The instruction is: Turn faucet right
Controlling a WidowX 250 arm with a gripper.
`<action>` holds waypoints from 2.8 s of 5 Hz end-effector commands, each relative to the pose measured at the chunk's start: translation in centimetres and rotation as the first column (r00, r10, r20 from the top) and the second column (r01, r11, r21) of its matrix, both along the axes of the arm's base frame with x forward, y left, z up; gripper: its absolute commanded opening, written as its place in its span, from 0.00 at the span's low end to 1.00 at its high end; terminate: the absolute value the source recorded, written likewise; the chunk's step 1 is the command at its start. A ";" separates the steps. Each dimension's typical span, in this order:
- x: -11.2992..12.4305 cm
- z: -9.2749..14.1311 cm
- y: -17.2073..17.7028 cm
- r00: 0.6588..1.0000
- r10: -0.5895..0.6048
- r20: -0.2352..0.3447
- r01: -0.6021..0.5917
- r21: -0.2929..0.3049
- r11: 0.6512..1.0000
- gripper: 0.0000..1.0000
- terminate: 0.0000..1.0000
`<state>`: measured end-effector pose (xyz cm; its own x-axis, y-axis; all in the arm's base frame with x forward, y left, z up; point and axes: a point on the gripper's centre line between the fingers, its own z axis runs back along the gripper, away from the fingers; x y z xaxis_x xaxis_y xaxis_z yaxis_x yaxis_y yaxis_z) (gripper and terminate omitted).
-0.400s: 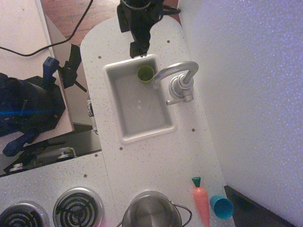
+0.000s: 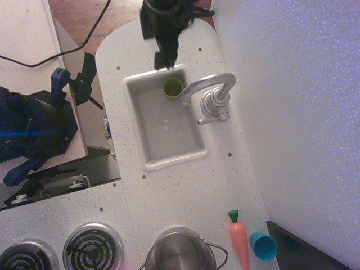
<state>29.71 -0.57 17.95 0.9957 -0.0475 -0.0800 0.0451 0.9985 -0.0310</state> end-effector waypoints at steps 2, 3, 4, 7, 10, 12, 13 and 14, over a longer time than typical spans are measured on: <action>1.8 1.2 -1.9 0.975 -0.209 0.073 0.214 -0.059 0.975 1.00 0.00; 2.0 1.6 -2.0 0.967 -0.243 0.077 0.249 -0.076 0.966 1.00 0.00; 2.1 1.9 -2.0 0.963 -0.261 0.070 0.268 -0.130 0.954 1.00 0.00; 2.1 1.5 -1.9 0.935 -0.320 0.150 0.344 -0.593 0.728 1.00 0.00; 2.9 1.1 -3.1 0.919 -0.348 0.187 0.391 -0.553 0.735 1.00 0.00; 3.3 3.4 -8.0 0.773 -0.418 0.477 0.581 -0.269 0.768 1.00 0.00; 3.2 3.5 -8.0 0.769 -0.446 0.459 0.595 -0.258 0.761 1.00 0.00; 3.4 3.1 -8.2 0.793 -0.441 0.421 0.567 -0.243 0.787 1.00 0.00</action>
<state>33.26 -8.57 18.84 0.8296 -0.4405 0.3432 0.5422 0.7821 -0.3070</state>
